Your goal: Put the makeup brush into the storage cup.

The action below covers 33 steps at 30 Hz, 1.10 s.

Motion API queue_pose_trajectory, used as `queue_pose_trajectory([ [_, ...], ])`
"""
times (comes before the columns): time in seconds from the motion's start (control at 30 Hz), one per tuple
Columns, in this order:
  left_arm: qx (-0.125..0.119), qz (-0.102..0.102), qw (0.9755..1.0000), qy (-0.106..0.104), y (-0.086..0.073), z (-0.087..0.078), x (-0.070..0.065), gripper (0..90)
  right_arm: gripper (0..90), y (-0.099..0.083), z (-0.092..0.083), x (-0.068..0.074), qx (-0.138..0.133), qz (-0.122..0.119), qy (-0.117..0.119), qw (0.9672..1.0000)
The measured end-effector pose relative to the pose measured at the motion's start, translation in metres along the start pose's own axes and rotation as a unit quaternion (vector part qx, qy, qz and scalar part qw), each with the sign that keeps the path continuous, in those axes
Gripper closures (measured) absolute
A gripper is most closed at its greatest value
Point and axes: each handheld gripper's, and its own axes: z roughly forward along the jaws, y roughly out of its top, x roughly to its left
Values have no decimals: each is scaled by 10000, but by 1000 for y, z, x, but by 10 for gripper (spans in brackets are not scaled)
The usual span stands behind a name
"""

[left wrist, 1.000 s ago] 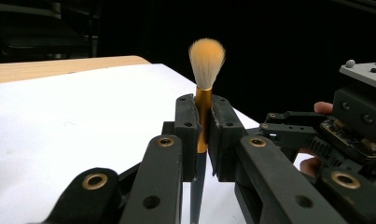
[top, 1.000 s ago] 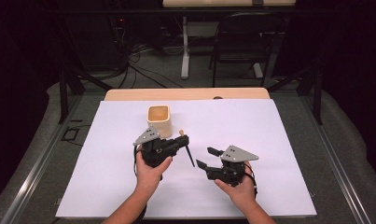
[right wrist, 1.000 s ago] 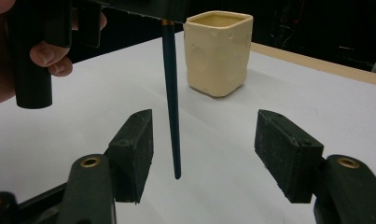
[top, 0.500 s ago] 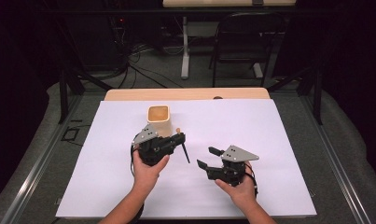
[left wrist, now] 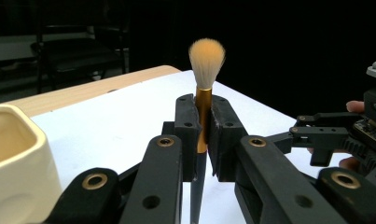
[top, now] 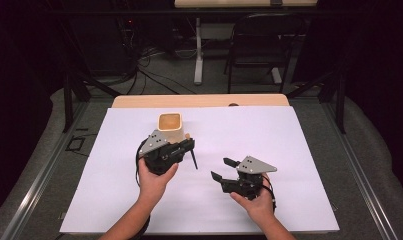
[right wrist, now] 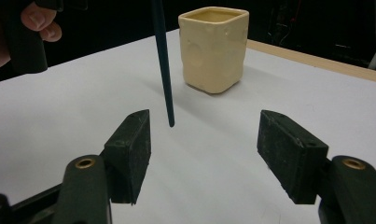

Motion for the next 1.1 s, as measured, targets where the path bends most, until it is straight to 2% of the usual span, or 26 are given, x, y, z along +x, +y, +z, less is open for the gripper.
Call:
queue_pose_trajectory([
  [0.17,4,114,9998,180,5,-4,3,830,350,0,0,-1,30,-2,2,10000],
  [0.43,0,168,9991,389,10,-9,8,830,350,0,0,-1,39,-4,8,10000],
  [0.47,-34,168,9992,351,11,-10,9,830,350,0,0,-1,39,-4,8,10000],
  [0.6,-49,161,9988,462,13,-13,14,830,350,-1,0,-1,53,36,14,10000],
  [0.9,-43,171,9984,541,15,-17,20,830,350,-1,0,-1,39,51,3,10000],
  [1.1,-121,198,9980,580,19,-20,24,830,350,-1,0,-1,26,56,12,10000],
])
